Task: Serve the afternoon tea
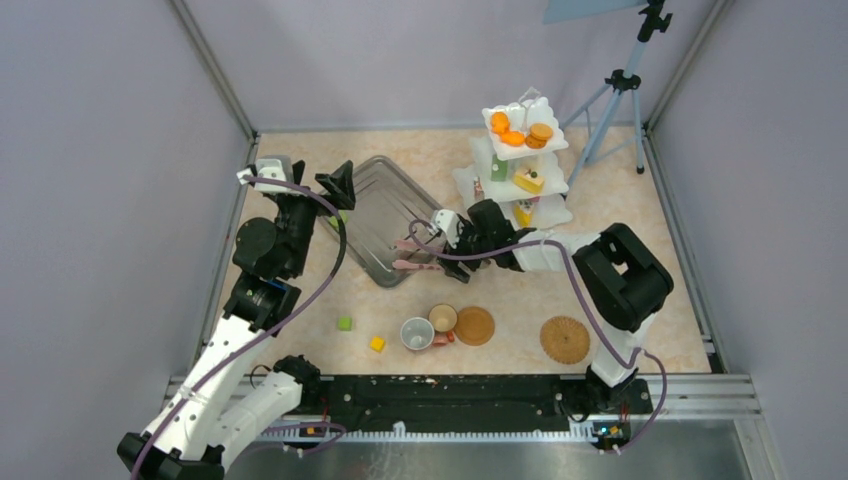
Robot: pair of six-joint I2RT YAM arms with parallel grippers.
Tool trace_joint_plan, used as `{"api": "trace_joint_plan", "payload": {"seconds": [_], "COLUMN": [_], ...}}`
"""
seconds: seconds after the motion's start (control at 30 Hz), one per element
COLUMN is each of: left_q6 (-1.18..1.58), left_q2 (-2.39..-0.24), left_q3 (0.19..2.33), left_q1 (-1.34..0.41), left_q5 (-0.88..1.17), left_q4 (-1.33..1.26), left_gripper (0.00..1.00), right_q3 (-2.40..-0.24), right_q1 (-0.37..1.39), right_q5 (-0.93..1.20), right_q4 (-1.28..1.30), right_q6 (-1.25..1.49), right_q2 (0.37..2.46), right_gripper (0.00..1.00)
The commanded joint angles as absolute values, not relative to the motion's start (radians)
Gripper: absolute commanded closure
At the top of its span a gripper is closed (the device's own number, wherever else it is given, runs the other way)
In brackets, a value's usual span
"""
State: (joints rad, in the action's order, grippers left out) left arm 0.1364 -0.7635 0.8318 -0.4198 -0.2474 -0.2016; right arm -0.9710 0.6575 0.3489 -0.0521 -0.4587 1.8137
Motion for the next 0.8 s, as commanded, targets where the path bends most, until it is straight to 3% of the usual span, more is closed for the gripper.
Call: {"api": "trace_joint_plan", "payload": {"seconds": [0.0, 0.27, 0.53, 0.77], "left_q6": [0.137, 0.133, 0.134, 0.133], "left_q2": [-0.756, -0.756, -0.754, -0.756], "left_q3": [0.861, 0.860, 0.861, 0.860], "left_q1": [-0.423, -0.423, -0.423, -0.423], "left_q5": [-0.245, -0.251, -0.249, -0.250], "left_q4": [-0.228, -0.230, -0.230, -0.228], "left_gripper": [0.01, 0.01, 0.01, 0.01], "right_q3": [-0.935, -0.922, -0.882, -0.856], "right_q1": [0.682, 0.713, 0.713, 0.713], "right_q5": [0.303, 0.249, 0.259, 0.245], "right_q4": [-0.117, -0.149, -0.175, -0.201], "right_q6": [-0.443, -0.453, -0.389, -0.286], "right_q2": [1.800, 1.815, 1.768, 1.713], "right_gripper": [0.21, 0.25, 0.41, 0.46]}}
